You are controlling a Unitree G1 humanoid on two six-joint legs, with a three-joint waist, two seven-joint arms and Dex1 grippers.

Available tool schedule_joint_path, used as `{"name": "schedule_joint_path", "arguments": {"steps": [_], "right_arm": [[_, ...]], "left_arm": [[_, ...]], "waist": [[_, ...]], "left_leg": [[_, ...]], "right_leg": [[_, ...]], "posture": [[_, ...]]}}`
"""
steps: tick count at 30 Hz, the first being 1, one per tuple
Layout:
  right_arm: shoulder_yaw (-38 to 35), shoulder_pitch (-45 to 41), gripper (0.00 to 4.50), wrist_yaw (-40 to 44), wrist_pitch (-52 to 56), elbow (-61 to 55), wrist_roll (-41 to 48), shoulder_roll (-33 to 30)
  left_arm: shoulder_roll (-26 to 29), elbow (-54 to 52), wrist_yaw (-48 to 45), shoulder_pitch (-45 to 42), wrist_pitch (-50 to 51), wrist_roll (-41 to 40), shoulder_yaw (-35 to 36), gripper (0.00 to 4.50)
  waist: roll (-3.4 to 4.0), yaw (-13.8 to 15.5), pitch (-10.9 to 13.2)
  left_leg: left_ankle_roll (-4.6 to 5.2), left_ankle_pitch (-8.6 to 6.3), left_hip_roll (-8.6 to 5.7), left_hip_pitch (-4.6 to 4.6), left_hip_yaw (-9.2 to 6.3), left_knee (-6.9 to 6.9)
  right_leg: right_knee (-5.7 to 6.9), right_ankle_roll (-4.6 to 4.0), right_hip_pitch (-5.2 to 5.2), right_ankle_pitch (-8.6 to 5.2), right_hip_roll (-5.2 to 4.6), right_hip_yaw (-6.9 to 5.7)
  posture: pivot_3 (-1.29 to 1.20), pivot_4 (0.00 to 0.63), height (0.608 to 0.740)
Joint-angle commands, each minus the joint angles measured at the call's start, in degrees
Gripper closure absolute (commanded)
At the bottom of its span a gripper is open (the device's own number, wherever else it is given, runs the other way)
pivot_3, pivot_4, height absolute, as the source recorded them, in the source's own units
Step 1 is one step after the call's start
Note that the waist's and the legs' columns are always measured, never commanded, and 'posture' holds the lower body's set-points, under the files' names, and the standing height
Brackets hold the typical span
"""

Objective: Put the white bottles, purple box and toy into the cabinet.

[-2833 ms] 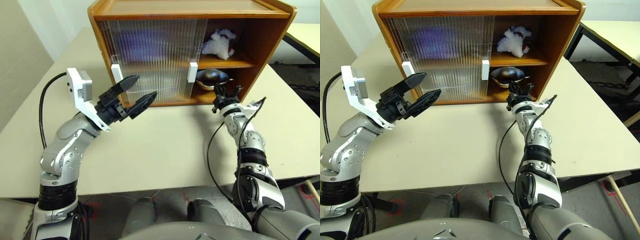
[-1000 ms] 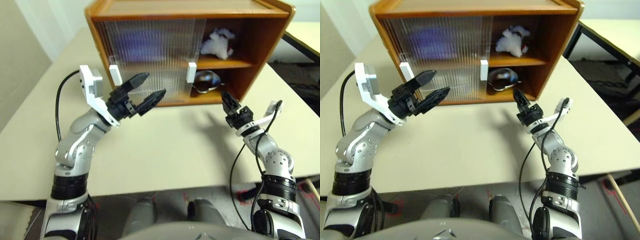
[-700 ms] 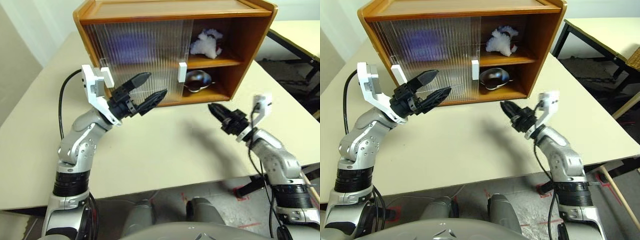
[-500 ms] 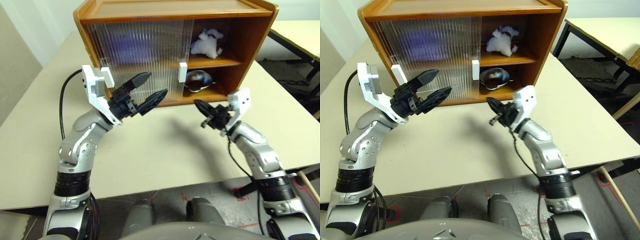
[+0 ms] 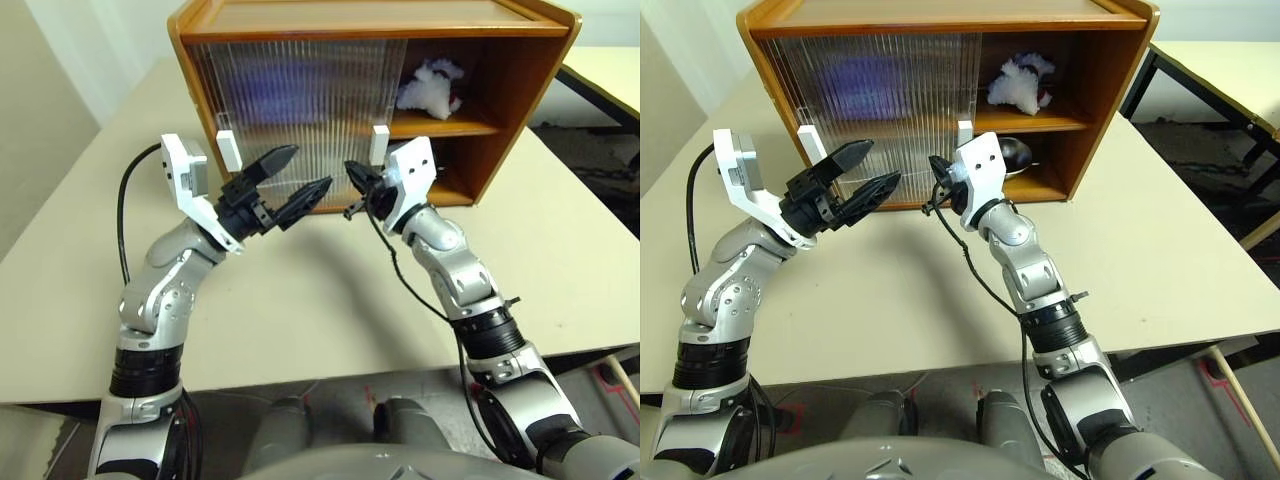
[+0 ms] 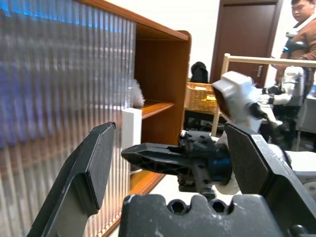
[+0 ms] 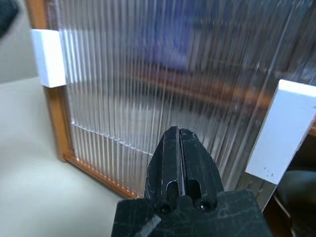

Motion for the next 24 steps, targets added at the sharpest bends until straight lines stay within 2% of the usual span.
{"name": "schedule_joint_path", "arguments": {"steps": [1,6,17,24], "right_arm": [[-2.0,-1.9,4.45,-6.6,-1.7,2.8,-4.0,0.4],[-2.5,-2.7,4.45,-15.8,-2.2,4.1,-9.9,1.0],[-6.9,-1.4,4.45,-20.3,1.6,0.0,-9.1,2.9],[-10.3,-2.0,4.45,-23.9,1.8,2.0,-9.4,2.0]], "left_arm": [[0.0,-0.8,0.3,0.4,-0.4,0.6,-0.4,0.00],[-0.1,-0.7,0.2,0.4,-0.6,0.6,-0.5,0.00],[0.1,-0.1,-0.2,0.0,-0.5,0.5,-0.6,0.00],[0.0,0.4,-0.5,-0.3,-0.7,0.5,-0.7,0.00]], "waist": [[0.00,0.0,0.0],[0.00,0.0,0.0],[0.00,-0.2,0.0],[0.00,-0.2,0.0]], "left_leg": [[0.00,0.00,0.00,0.00,0.00,0.00],[-0.02,0.00,0.00,-0.01,0.00,-0.02],[0.17,0.11,0.00,-0.01,0.00,-0.01],[0.17,0.11,-0.01,-0.01,0.00,0.00]], "right_leg": [[0.00,0.00,0.00,0.00,0.00,0.00],[0.06,-0.03,-0.06,-0.02,0.01,0.00],[0.10,-0.03,-0.06,-0.02,0.01,0.01],[0.10,-0.02,-0.06,-0.02,0.01,0.01]], "posture": [[0.13,0.000,0.740],[0.13,0.000,0.740],[0.11,0.000,0.740],[0.11,0.000,0.740]]}}
